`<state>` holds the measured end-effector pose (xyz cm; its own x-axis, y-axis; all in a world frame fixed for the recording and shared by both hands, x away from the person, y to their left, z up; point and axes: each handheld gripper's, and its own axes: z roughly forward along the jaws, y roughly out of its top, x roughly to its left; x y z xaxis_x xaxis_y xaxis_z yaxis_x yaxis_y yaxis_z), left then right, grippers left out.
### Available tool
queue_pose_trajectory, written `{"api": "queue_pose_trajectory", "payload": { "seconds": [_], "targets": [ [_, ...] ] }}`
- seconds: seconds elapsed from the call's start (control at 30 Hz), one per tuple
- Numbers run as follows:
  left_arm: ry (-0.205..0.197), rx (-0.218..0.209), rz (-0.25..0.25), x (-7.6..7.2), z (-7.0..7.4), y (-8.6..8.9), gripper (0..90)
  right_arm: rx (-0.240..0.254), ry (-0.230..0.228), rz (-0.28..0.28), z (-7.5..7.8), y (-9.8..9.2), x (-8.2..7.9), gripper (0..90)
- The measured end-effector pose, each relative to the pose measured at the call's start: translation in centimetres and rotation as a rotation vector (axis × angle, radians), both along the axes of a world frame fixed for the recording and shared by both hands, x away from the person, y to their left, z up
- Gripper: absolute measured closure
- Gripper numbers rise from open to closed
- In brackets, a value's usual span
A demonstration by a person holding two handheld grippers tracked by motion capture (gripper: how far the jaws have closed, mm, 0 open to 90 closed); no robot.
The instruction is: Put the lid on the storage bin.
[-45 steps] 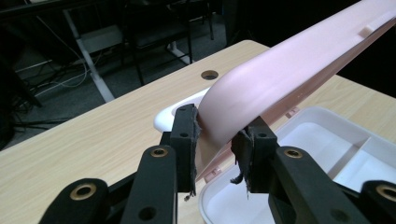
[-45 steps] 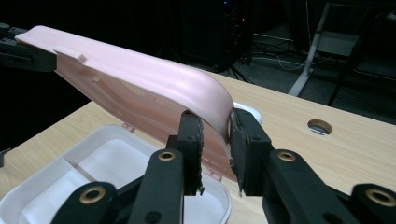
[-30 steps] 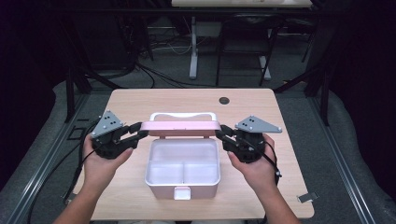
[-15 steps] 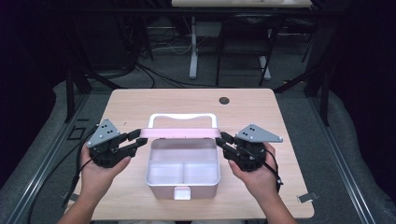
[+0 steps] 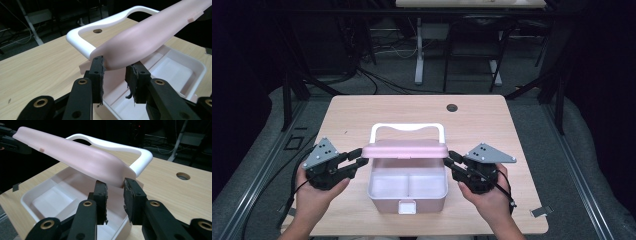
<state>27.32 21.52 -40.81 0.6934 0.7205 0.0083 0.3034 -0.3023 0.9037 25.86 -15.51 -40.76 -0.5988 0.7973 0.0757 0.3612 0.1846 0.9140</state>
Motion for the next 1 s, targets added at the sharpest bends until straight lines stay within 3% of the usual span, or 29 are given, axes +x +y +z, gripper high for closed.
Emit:
{"api": "queue_pose_trajectory", "payload": {
  "seconds": [0.3,0.6,1.0],
  "targets": [
    [0.027,-0.029,-0.018,-0.7,-1.3,0.4,68.0,0.013,0.030,0.009,-1.2,-0.4,-0.9,73.1],
    [0.022,-0.011,-0.023,-1.5,-2.1,0.5,68.6,0.021,0.009,0.029,-2.0,-0.7,-1.8,75.5],
    [0.048,-0.009,-0.018,-2.2,-3.6,1.3,69.8,0.007,0.044,0.049,-3.4,-1.0,-2.4,73.9]
  ]
}}
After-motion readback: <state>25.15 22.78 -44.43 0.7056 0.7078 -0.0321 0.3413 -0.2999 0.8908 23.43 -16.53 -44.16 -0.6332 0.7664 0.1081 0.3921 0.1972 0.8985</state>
